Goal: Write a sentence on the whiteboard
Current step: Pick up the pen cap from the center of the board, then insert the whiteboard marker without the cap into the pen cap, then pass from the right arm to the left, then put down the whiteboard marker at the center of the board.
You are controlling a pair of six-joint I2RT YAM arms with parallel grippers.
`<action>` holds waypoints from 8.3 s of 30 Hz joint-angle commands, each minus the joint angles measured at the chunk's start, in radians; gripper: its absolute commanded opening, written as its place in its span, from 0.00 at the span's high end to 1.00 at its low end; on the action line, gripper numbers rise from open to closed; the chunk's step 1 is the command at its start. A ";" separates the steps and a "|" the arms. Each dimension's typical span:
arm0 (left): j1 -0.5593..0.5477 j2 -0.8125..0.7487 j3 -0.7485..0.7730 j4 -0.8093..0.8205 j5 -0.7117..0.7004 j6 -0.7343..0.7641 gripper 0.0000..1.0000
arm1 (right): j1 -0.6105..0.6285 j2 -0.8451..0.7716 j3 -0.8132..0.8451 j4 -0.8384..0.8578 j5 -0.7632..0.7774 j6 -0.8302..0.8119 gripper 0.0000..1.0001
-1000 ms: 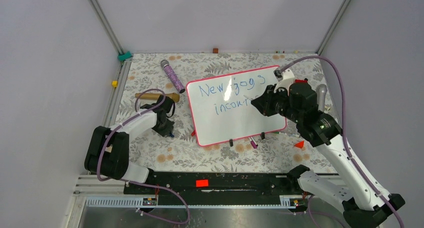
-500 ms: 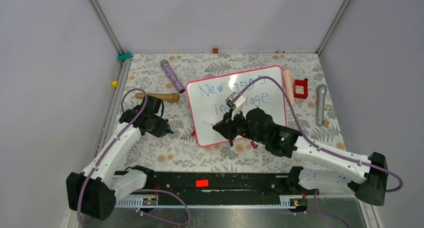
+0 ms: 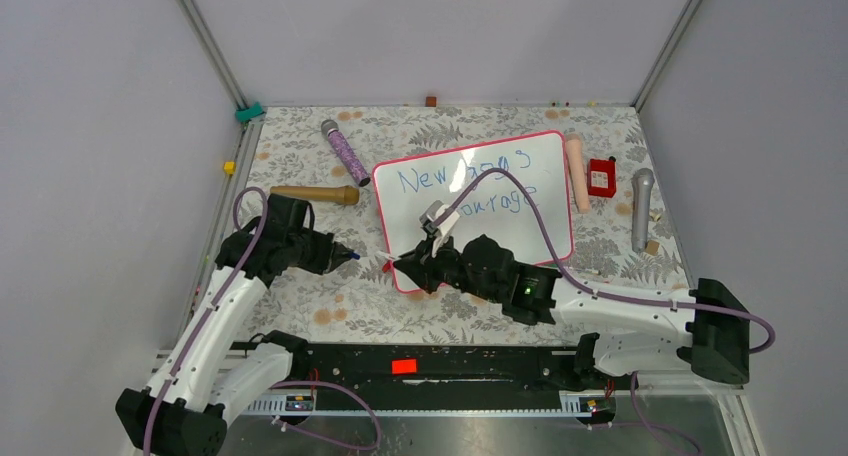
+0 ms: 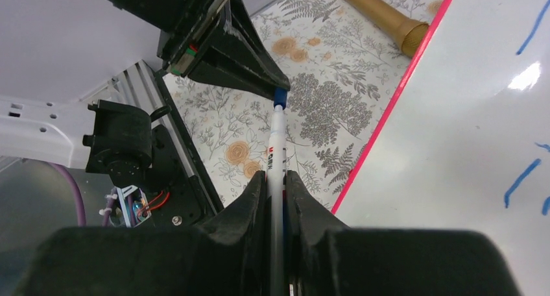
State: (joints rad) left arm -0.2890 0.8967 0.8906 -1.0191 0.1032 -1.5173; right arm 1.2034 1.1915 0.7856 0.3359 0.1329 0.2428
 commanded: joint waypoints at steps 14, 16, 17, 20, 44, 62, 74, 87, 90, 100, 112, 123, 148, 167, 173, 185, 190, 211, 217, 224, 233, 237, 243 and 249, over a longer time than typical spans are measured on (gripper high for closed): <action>-0.002 -0.065 0.008 -0.002 0.064 -0.074 1.00 | 0.041 0.119 0.070 0.072 0.038 0.015 1.00; -0.001 -0.062 0.007 -0.003 0.066 -0.074 1.00 | 0.041 0.126 0.078 0.072 0.032 0.016 1.00; -0.001 -0.062 0.008 -0.002 0.068 -0.073 1.00 | 0.041 0.128 0.081 0.072 0.033 0.015 1.00; -0.001 -0.062 0.007 -0.001 0.070 -0.073 1.00 | 0.041 0.138 0.088 0.072 0.032 0.014 1.00; -0.002 -0.104 -0.002 -0.003 0.091 -0.074 1.00 | 0.041 0.194 0.121 0.081 0.042 0.004 1.00; -0.001 -0.090 -0.003 -0.003 0.074 -0.075 1.00 | 0.042 0.132 0.128 0.008 0.064 -0.017 1.00; -0.001 -0.091 0.007 -0.003 0.075 -0.078 1.00 | 0.042 0.175 0.147 0.027 0.026 0.001 1.00; -0.001 -0.093 0.012 -0.003 0.077 -0.082 1.00 | 0.042 0.190 0.134 0.039 0.025 0.011 1.00; -0.002 -0.093 0.013 -0.002 0.079 -0.082 1.00 | 0.042 0.198 0.133 0.045 0.023 0.014 1.00; -0.001 -0.100 0.008 -0.002 0.080 -0.084 1.00 | 0.044 0.227 0.139 0.060 0.013 0.030 1.00; -0.001 -0.097 -0.002 -0.002 0.068 -0.083 1.00 | 0.046 0.207 0.135 0.042 0.047 0.028 1.00; -0.002 -0.088 -0.006 -0.001 0.062 -0.085 1.00 | 0.052 0.108 0.055 0.041 0.045 0.042 1.00; -0.001 -0.094 -0.007 -0.003 0.059 -0.092 1.00 | 0.051 0.171 0.098 0.062 0.013 0.037 1.00; -0.001 -0.095 -0.013 -0.001 0.066 -0.086 1.00 | 0.052 0.208 0.137 0.057 0.008 0.029 1.00; -0.002 -0.105 -0.021 -0.002 0.075 -0.084 1.00 | 0.053 0.224 0.146 0.060 0.015 0.024 1.00; -0.013 -0.099 -0.041 0.017 0.100 -0.086 1.00 | 0.053 0.389 0.292 0.041 0.116 -0.011 1.00; -0.058 -0.093 -0.045 0.047 0.107 -0.115 1.00 | 0.053 0.506 0.387 0.065 0.110 -0.049 1.00; -0.240 -0.066 -0.094 0.057 -0.002 -0.163 1.00 | 0.051 0.469 0.288 0.112 0.074 0.021 0.78; -0.239 -0.074 -0.214 0.063 -0.037 -0.139 1.00 | 0.052 0.426 0.153 0.164 0.118 0.078 0.10; -0.159 0.012 -0.156 0.043 -0.223 0.008 1.00 | 0.052 0.264 0.031 0.154 0.128 0.064 0.07; -0.088 0.312 0.028 0.056 -0.599 0.452 1.00 | 0.051 -0.035 -0.108 -0.005 0.122 0.021 0.09; -0.087 0.352 -0.013 0.235 -0.623 0.555 1.00 | 0.051 -0.148 -0.141 -0.120 0.136 0.012 0.09; -0.088 0.393 0.001 0.341 -0.661 0.636 0.45 | -0.008 -0.320 -0.117 -0.478 0.282 -0.003 0.09; -0.093 0.315 -0.036 0.425 -0.624 0.739 0.01 | -0.296 -0.649 -0.195 -0.694 0.320 0.049 0.10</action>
State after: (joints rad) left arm -0.3801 1.2873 0.8635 -0.7082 -0.4980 -0.8757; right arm 1.0542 0.7219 0.6323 -0.1711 0.3611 0.2676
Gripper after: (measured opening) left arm 0.975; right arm 0.907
